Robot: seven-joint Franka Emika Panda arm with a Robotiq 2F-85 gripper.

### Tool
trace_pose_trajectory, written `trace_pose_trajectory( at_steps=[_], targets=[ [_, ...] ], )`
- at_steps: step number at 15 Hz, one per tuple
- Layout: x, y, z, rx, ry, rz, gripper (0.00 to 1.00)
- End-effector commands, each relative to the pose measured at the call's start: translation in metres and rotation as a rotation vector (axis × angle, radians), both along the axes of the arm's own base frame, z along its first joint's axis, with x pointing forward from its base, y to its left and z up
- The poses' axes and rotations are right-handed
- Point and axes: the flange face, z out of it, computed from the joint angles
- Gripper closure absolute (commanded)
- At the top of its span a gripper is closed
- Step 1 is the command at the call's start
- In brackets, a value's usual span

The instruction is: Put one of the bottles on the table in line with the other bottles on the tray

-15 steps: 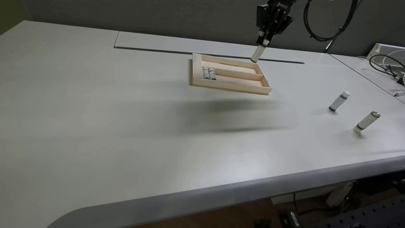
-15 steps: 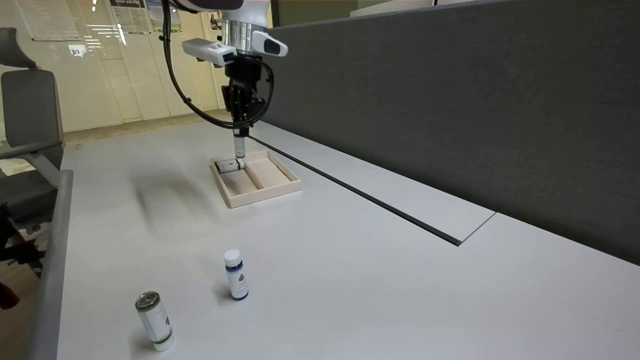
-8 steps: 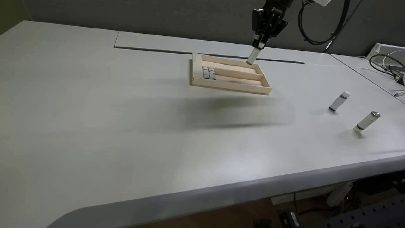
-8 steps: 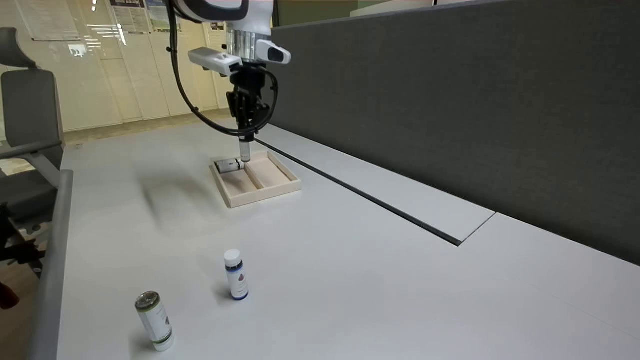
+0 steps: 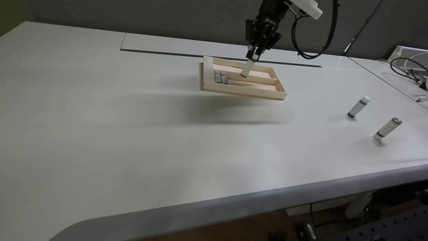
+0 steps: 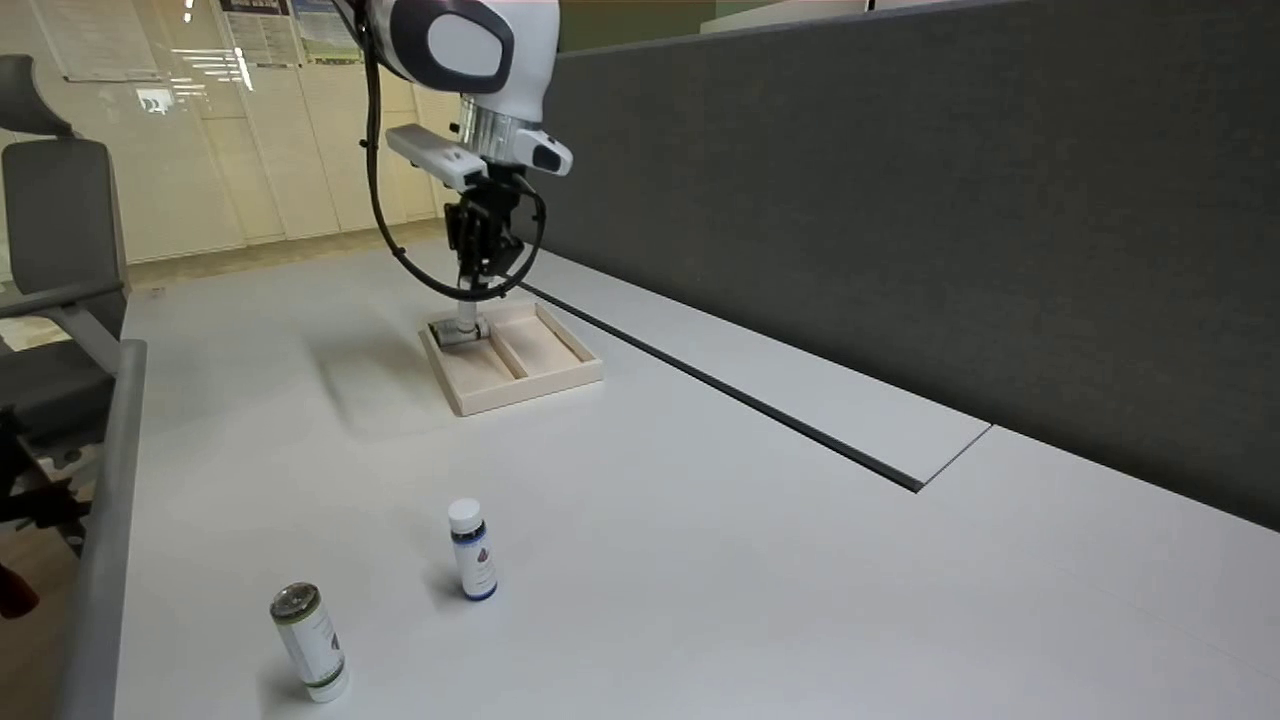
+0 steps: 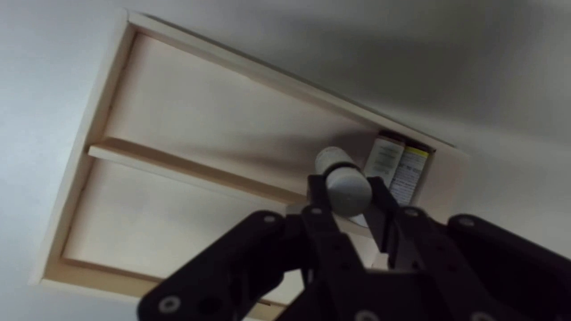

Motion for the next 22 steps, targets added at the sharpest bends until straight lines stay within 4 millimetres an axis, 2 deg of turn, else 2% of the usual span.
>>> trace_pose_trajectory(
  at_steps=[1,7,20,21,22],
  targets=[
    [0.014,0.008,0.002,0.053,0.020,-0.010,0.93],
    [0.021,0.015,-0.015,0.077,0.054,-0.015,0.93],
    [0.031,0.013,-0.053,0.070,0.182,-0.005,0.93],
    [0.032,0.014,-0.054,0.059,0.175,-0.007,0.49],
    [0.033,0.014,-0.054,0.053,0.164,-0.007,0.48]
  ],
)
